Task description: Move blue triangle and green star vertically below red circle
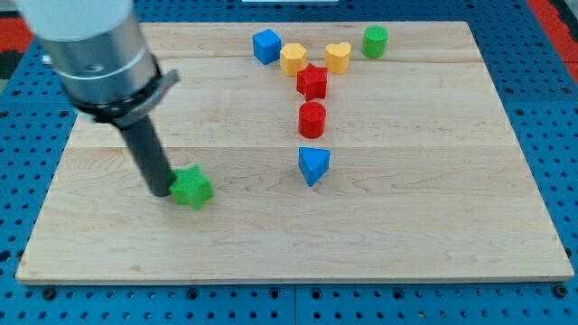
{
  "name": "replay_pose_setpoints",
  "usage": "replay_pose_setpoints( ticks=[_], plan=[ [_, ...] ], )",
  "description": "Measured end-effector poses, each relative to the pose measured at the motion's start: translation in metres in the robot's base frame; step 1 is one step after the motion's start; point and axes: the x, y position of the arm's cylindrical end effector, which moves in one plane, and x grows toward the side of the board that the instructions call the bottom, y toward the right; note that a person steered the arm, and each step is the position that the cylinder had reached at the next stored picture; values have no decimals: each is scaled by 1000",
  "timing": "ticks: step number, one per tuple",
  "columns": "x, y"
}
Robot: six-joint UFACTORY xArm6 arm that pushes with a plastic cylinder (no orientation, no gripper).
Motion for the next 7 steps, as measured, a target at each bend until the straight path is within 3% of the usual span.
replay_pose_setpoints(
  ticks=[1, 2, 4, 5, 6, 7],
  plan=[
    [-24, 15],
    [-14, 51],
    [35, 93],
    [47, 61],
    [87, 72],
    [60, 98]
  ],
)
